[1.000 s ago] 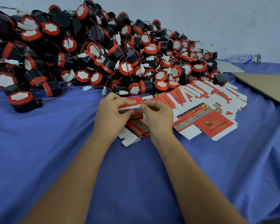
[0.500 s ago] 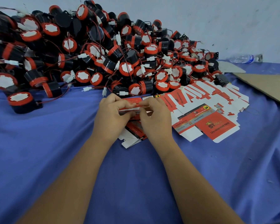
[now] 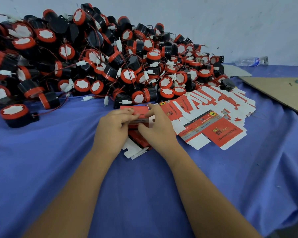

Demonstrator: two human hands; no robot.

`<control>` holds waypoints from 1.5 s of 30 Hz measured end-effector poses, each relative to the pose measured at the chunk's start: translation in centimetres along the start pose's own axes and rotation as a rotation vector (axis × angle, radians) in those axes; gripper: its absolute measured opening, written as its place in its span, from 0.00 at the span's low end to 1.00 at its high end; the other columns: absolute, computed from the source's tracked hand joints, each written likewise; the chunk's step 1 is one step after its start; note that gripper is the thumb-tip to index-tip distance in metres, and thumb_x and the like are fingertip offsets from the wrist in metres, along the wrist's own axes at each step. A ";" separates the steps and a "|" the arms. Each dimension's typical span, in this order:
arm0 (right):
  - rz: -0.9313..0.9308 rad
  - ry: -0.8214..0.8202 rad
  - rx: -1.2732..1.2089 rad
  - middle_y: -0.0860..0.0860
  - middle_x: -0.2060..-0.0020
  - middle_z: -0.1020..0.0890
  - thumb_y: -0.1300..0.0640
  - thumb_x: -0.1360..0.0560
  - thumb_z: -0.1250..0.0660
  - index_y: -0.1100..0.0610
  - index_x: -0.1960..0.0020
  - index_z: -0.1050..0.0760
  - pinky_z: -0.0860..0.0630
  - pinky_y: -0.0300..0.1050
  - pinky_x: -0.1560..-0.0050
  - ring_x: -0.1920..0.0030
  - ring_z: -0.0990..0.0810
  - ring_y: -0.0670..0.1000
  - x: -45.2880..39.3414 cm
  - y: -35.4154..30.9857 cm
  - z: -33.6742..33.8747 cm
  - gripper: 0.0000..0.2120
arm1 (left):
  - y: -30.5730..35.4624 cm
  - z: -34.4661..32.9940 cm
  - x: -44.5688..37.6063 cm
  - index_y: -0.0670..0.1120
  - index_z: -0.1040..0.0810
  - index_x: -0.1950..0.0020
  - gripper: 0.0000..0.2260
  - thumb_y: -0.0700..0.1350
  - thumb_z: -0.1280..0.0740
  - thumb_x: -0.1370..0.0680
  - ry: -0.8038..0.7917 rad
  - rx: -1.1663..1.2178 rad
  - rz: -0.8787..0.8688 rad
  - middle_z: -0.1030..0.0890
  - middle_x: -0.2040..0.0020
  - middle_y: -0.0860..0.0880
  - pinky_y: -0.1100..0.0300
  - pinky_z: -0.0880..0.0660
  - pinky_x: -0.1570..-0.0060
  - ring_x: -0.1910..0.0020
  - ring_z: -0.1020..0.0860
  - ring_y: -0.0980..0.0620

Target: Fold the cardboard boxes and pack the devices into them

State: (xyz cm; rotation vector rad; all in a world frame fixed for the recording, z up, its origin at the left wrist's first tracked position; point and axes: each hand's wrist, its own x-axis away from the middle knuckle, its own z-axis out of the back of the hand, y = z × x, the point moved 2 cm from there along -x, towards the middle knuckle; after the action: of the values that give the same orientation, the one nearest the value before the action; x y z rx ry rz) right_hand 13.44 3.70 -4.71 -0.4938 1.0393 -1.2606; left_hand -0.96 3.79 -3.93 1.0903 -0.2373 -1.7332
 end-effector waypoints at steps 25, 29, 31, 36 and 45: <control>-0.587 1.158 0.186 0.57 0.37 0.35 0.52 0.29 0.28 0.58 0.36 0.30 0.31 0.49 0.41 0.39 0.31 0.59 2.7 6.9 17.3 0.24 | 10.5 -5.7 2.1 0.51 0.16 0.41 0.13 0.38 0.34 0.20 -0.420 0.113 -0.258 0.21 0.34 0.53 0.58 0.38 0.30 0.31 0.32 0.56; -0.681 1.077 0.128 0.58 0.29 0.40 0.53 0.26 0.34 0.57 0.27 0.37 0.37 0.51 0.31 0.33 0.35 0.60 3.0 7.3 17.1 0.29 | 12.6 -8.6 3.1 0.61 0.23 0.33 0.16 0.48 0.39 0.19 -0.611 -0.095 -0.419 0.34 0.23 0.55 0.45 0.50 0.23 0.22 0.45 0.53; -0.677 1.033 0.146 0.57 0.28 0.40 0.52 0.24 0.37 0.56 0.25 0.38 0.41 0.51 0.30 0.31 0.36 0.60 3.1 7.3 17.4 0.28 | 12.5 -9.7 3.4 0.63 0.29 0.29 0.18 0.52 0.40 0.18 -0.659 -0.206 -0.433 0.41 0.20 0.55 0.44 0.55 0.23 0.20 0.50 0.53; -0.743 1.029 0.135 0.57 0.28 0.39 0.52 0.22 0.39 0.56 0.26 0.37 0.46 0.54 0.28 0.29 0.39 0.61 4.7 8.5 20.1 0.26 | 10.5 -10.4 3.2 0.66 0.42 0.23 0.21 0.55 0.46 0.16 -0.704 -0.326 -0.318 0.50 0.18 0.56 0.40 0.57 0.23 0.19 0.54 0.50; -0.470 0.877 0.459 0.57 0.28 0.37 0.54 0.27 0.34 0.55 0.27 0.34 0.45 0.55 0.30 0.27 0.40 0.60 4.0 4.4 17.4 0.28 | 8.0 -8.0 2.1 0.67 0.53 0.22 0.34 0.37 0.46 0.18 -0.630 -0.409 -0.322 0.50 0.18 0.52 0.40 0.51 0.23 0.20 0.51 0.46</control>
State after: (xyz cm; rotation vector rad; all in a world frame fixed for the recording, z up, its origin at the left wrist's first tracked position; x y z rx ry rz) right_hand 30.34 -2.67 -1.25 0.2315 1.3205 -2.1658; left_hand 10.12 1.05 -4.74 0.2725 -0.0843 -2.2592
